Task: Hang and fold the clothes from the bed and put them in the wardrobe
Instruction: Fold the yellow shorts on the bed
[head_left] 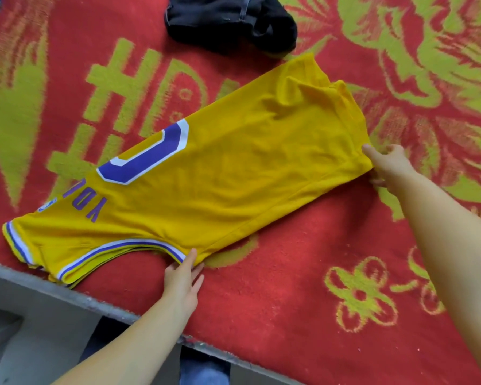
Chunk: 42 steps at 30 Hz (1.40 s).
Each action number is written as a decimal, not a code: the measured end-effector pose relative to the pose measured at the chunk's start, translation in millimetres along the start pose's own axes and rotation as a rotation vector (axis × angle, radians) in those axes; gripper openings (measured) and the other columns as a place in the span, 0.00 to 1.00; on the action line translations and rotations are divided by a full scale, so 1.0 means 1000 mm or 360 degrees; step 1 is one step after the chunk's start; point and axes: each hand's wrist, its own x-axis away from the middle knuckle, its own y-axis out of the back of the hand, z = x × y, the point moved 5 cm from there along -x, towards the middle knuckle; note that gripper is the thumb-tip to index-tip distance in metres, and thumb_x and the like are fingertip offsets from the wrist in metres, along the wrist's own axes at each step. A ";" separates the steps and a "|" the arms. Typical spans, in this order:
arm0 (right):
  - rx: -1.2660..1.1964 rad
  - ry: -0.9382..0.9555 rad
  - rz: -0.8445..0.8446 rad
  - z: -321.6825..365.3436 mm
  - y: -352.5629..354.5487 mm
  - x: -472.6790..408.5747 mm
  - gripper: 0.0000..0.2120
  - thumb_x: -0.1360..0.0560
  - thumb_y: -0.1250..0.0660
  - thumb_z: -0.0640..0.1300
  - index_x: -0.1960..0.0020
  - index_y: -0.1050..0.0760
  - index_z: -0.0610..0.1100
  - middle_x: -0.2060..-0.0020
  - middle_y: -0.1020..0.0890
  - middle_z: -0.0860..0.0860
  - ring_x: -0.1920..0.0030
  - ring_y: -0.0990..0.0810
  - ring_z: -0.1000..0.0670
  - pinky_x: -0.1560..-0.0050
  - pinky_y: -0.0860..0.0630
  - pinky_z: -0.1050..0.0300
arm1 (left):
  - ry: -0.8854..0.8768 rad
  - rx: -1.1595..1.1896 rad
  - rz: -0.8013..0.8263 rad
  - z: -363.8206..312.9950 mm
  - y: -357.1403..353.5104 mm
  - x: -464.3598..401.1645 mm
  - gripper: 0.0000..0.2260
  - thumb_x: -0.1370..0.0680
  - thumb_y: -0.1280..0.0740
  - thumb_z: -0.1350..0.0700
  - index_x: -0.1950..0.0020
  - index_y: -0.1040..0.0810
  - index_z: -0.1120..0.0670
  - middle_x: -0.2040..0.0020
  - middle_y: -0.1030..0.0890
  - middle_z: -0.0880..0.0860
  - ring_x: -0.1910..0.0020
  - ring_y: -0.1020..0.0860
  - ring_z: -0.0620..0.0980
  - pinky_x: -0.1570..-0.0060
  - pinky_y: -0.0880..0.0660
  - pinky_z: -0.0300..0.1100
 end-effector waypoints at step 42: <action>-0.0830 0.0277 0.0425 0.048 -0.358 0.371 0.05 0.31 0.37 0.40 0.57 0.25 0.47 0.72 0.27 0.54 0.70 0.32 0.57 0.65 0.32 0.60 | -0.0069 -0.1590 0.1109 -0.322 0.039 0.004 0.10 0.26 0.35 0.57 0.67 0.21 0.58 0.71 0.20 0.54 0.74 0.21 0.48 0.69 0.20 0.44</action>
